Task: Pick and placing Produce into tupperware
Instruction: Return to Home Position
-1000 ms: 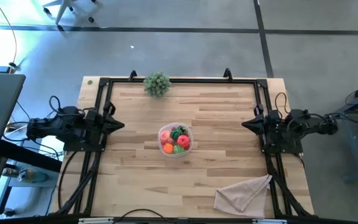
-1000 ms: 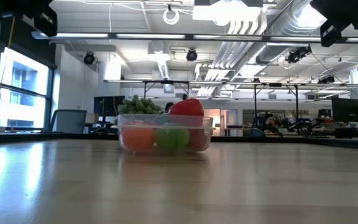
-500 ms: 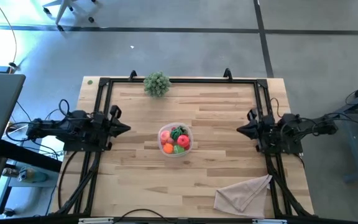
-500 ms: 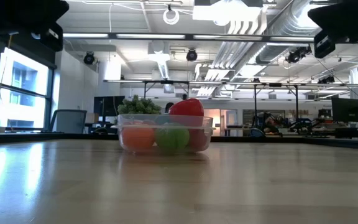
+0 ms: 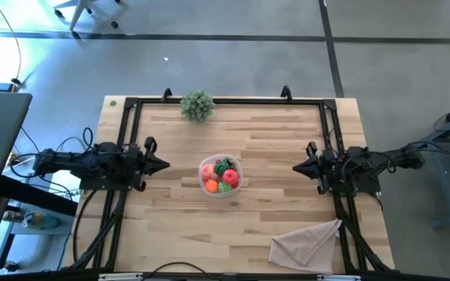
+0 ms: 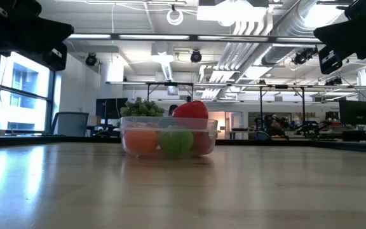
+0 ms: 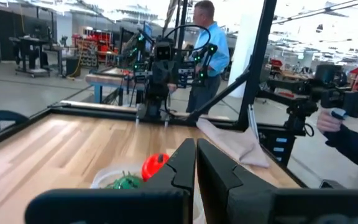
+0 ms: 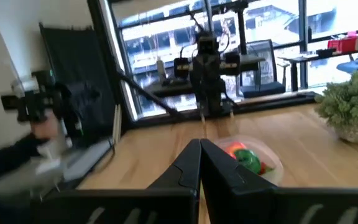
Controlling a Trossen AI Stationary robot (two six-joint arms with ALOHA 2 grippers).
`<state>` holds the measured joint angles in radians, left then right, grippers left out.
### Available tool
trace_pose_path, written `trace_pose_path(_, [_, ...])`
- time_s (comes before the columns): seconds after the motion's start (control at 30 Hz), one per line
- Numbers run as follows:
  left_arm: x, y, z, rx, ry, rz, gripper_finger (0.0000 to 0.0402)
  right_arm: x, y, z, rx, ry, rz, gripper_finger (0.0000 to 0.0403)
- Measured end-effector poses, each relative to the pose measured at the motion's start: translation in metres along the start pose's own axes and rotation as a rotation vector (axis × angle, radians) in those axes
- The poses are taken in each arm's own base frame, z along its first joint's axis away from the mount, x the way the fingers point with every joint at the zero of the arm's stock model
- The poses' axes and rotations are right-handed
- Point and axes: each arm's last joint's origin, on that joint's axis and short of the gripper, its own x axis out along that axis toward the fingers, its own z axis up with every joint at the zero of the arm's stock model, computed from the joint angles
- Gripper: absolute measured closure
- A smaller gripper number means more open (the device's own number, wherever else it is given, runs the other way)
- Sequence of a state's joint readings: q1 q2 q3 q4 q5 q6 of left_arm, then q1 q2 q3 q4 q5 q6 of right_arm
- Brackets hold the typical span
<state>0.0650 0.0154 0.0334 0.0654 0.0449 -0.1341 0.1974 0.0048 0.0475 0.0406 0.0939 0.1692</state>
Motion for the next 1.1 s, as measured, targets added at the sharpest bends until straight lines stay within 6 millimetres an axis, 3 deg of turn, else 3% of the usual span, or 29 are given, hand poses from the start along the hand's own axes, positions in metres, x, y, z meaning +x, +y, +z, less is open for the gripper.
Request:
trace_pose_path(0.23, [0.001,0.001,-0.008,0.029,0.040,0.017,0.0396,-0.001,-0.002,-0.012,-0.057,0.132,0.001,0.0403])
trace_pose_path(1.1, [0.000,0.004,-0.012,0.031,0.078,0.074,0.0396,0.000,-0.002,-0.012,-0.058,0.139,-0.001,0.0402])
